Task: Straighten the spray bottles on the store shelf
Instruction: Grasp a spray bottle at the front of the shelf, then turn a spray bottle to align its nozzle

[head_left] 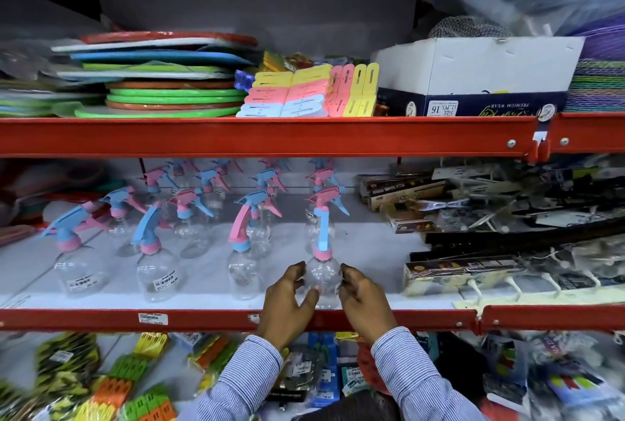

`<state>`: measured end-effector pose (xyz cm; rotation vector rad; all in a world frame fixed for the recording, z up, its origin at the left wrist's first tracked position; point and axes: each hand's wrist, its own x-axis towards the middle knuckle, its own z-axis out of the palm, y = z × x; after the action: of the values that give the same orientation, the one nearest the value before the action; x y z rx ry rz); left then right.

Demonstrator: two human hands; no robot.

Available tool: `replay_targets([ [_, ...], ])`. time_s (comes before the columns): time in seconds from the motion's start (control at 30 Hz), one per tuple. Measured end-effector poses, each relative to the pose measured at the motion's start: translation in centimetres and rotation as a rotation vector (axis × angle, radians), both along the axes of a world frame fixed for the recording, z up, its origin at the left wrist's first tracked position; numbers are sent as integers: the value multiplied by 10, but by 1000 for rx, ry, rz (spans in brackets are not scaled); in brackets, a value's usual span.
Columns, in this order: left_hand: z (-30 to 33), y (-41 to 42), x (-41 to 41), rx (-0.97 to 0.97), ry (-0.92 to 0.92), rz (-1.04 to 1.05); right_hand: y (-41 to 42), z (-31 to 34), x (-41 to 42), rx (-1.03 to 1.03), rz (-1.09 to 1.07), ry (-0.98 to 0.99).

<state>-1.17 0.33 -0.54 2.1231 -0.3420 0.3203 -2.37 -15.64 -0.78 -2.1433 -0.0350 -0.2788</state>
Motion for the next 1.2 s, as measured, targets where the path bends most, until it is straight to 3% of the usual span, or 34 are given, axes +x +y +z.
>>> replay_targets([
  [0.1,-2,5,-9,56,-94,40,5,-3,-11,-53,-95,-38],
  [0.23,-9,23,-31,161,-254,75,17,-5,-44,-146,-223,-294],
  [0.33,-17,45,-44,325,-364,139,28,-12,-57,-309,-140,-484],
  [0.43,-17,66,-51,443,-376,211,43,-18,-54,-405,3,-545],
  [0.57,-15,94,-52,499,-333,301,76,-17,-37,-419,96,-490],
  [0.67,-17,116,-45,428,-254,305,106,-15,-24,-305,102,-367],
  [0.9,-11,143,-9,169,-65,99,146,-10,10,-30,4,-126],
  [1.2,0,152,31,75,64,-54,159,4,29,29,-45,41],
])
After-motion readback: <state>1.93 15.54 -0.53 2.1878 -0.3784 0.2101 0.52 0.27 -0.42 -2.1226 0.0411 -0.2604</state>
